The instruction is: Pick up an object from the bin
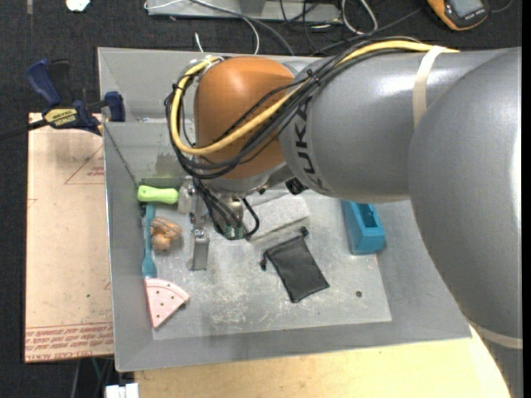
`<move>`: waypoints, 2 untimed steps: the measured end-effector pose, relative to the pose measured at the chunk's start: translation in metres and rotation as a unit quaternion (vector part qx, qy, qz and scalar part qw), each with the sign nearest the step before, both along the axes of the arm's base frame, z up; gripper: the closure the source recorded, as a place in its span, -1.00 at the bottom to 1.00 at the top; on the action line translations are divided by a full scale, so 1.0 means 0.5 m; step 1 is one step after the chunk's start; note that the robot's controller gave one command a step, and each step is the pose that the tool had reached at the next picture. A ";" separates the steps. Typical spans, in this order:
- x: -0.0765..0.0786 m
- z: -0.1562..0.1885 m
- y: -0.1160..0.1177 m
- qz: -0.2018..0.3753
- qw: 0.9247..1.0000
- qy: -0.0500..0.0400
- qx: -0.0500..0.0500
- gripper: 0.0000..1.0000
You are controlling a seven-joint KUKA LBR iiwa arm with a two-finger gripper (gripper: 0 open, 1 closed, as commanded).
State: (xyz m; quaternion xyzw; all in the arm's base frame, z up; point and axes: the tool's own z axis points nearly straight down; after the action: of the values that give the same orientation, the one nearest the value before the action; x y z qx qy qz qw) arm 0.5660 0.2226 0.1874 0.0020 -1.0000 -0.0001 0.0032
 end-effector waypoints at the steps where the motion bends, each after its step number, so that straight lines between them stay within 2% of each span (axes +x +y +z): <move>1: 0.004 0.008 -0.002 -0.002 1.000 -0.004 0.001 -1.00; 2: 0.030 -0.119 0.034 0.188 0.982 -0.007 0.002 -1.00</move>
Offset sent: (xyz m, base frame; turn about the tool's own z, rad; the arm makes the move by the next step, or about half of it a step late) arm 0.0221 0.0291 -0.1174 -0.6833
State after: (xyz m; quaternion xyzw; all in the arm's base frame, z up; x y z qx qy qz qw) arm 0.5808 0.2393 0.1278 0.1897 -0.9818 -0.0013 -0.0036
